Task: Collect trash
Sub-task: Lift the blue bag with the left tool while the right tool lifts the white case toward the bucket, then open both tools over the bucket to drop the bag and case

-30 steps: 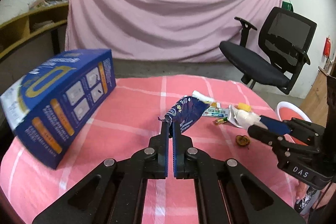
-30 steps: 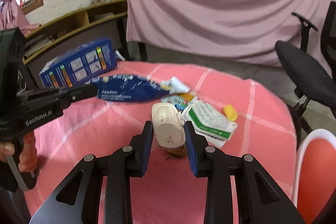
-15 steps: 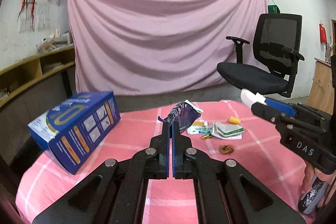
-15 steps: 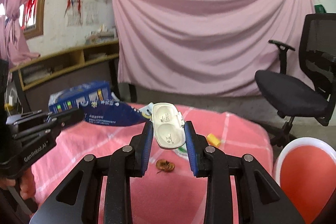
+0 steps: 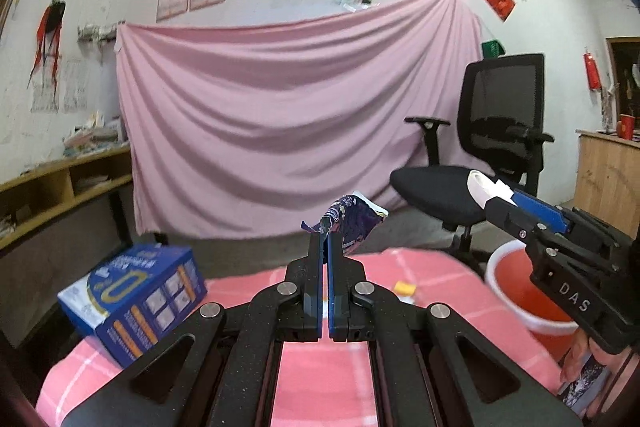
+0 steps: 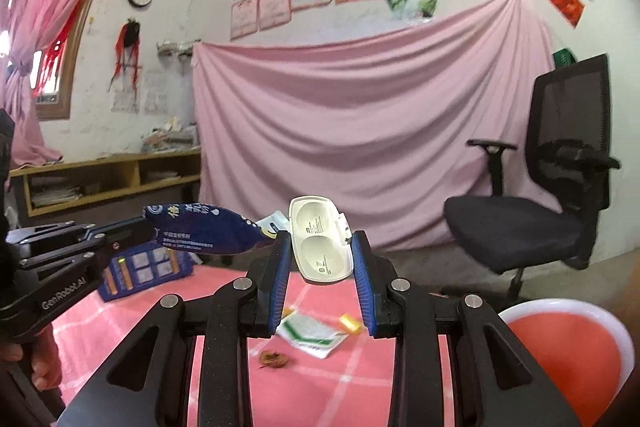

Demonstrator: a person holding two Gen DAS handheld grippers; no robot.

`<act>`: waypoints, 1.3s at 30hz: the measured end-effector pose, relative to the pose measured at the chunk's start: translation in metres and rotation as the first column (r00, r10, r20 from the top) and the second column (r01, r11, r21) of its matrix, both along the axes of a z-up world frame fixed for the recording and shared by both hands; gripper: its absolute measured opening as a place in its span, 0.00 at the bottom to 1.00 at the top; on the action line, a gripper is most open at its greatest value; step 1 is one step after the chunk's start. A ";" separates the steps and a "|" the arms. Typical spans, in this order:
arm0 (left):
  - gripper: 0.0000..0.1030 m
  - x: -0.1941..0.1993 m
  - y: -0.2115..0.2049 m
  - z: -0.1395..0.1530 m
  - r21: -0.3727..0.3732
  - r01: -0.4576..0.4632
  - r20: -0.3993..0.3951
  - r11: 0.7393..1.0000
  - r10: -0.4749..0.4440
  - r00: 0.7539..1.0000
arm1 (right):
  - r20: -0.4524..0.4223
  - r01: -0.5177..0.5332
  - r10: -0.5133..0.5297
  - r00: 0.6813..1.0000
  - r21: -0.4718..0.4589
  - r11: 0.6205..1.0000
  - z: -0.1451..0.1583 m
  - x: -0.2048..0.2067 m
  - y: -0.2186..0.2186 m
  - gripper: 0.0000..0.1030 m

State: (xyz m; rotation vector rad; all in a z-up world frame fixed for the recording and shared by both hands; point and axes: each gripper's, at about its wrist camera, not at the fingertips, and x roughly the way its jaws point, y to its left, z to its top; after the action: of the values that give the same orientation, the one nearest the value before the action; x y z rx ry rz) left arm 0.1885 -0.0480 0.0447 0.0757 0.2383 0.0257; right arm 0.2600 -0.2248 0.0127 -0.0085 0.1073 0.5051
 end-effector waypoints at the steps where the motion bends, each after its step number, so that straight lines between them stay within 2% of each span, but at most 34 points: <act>1: 0.00 0.000 -0.005 0.002 0.001 0.010 0.011 1.000 -0.010 1.000 | 0.010 0.016 -0.016 1.000 0.012 1.000 0.002 -0.001 -0.005 0.27; 9: 0.00 0.009 -0.048 0.022 -0.006 0.111 0.077 0.994 -0.110 0.991 | 0.058 0.174 -0.179 0.982 0.082 0.981 0.011 -0.004 -0.054 0.27; 17: 0.00 0.028 -0.104 0.029 -0.030 0.229 0.068 0.973 -0.226 0.972 | -0.009 0.309 -0.310 0.951 0.121 0.943 0.004 0.004 -0.105 0.27; 23: 0.00 0.052 -0.145 0.023 -0.055 0.309 0.004 0.950 -0.309 0.951 | -0.106 0.394 -0.382 0.918 0.145 0.908 -0.007 0.011 -0.142 0.27; 32: 0.00 0.087 -0.180 0.007 -0.084 0.355 -0.115 0.931 -0.363 0.925 | -0.262 0.454 -0.408 0.875 0.148 0.879 -0.025 0.030 -0.168 0.28; 39: 0.00 0.110 -0.188 -0.010 -0.168 0.381 -0.233 0.909 -0.412 0.881 | -0.320 0.472 -0.410 0.854 0.144 0.870 -0.032 0.037 -0.174 0.28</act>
State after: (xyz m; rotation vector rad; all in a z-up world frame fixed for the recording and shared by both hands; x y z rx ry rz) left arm 0.2980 -0.2364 0.0346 0.0094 0.4880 -0.4126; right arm 0.2966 -0.3985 -0.0189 0.3012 0.3242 0.0449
